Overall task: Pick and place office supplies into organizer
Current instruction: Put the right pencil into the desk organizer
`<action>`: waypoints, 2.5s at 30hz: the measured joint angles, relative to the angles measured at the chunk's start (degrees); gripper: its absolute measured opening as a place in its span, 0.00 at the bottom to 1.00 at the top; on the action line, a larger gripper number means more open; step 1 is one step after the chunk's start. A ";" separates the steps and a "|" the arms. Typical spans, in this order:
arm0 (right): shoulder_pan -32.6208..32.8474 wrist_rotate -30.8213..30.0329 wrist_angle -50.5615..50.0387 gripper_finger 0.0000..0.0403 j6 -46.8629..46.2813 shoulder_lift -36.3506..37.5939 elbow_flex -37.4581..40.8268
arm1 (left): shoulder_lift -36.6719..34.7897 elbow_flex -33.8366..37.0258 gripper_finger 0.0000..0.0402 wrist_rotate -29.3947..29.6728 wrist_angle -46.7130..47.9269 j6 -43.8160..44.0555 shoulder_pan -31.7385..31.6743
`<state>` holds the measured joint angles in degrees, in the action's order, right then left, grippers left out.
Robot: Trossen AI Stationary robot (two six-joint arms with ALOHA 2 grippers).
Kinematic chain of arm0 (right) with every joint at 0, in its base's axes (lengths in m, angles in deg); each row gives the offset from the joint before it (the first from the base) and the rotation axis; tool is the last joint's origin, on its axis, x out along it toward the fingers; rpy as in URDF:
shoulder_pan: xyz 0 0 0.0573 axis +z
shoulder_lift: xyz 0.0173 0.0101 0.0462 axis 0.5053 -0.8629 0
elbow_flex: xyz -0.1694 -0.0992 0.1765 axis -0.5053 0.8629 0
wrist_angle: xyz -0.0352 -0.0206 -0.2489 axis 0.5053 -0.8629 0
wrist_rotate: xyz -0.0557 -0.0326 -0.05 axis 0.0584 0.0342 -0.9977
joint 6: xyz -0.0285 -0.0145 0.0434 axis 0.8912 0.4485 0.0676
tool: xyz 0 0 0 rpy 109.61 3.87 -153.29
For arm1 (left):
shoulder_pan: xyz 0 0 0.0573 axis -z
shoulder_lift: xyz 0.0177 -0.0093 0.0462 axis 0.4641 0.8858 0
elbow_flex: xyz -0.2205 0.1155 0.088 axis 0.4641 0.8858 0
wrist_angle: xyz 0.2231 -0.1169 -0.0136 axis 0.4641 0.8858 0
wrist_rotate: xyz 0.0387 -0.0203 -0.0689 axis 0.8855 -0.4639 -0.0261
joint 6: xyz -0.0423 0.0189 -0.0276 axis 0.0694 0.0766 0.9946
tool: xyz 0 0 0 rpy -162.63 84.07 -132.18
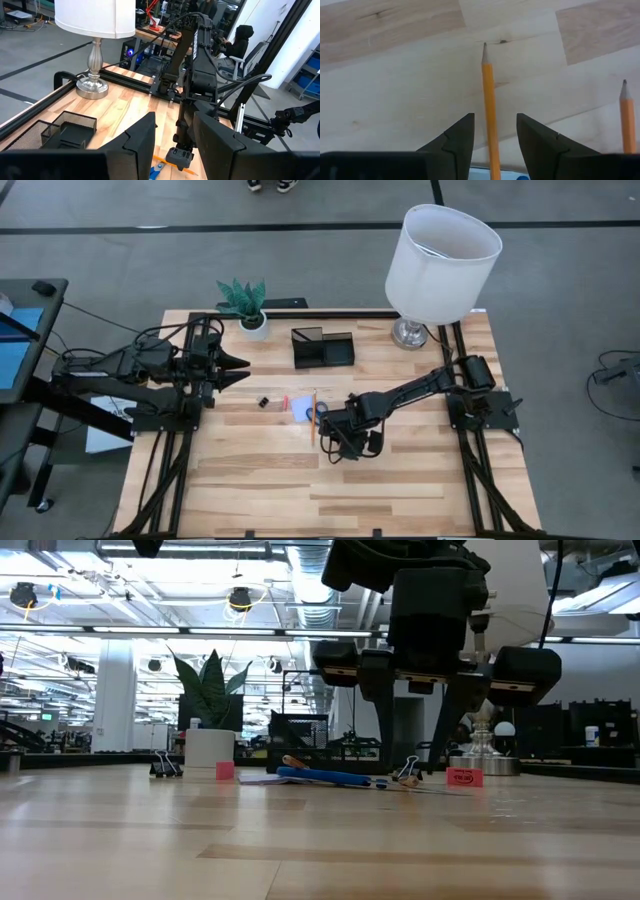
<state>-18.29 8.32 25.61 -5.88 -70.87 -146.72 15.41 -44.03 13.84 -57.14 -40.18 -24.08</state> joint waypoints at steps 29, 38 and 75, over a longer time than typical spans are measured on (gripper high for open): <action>-2.45 4.47 2.81 0.35 -2.56 -0.02 2.14 | 0.00 0.00 0.31 -0.24 0.26 0.00 -0.01; -2.81 5.38 6.58 0.35 -4.14 0.00 4.66 | 0.00 0.00 0.31 -0.24 0.28 0.00 0.00; -2.83 7.09 6.39 0.35 -4.82 -0.58 4.61 | 0.02 0.02 0.31 0.31 7.54 0.88 -0.01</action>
<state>-21.12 15.41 32.00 -10.70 -71.45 -142.11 15.43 -44.01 14.15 -49.60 -39.30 -24.09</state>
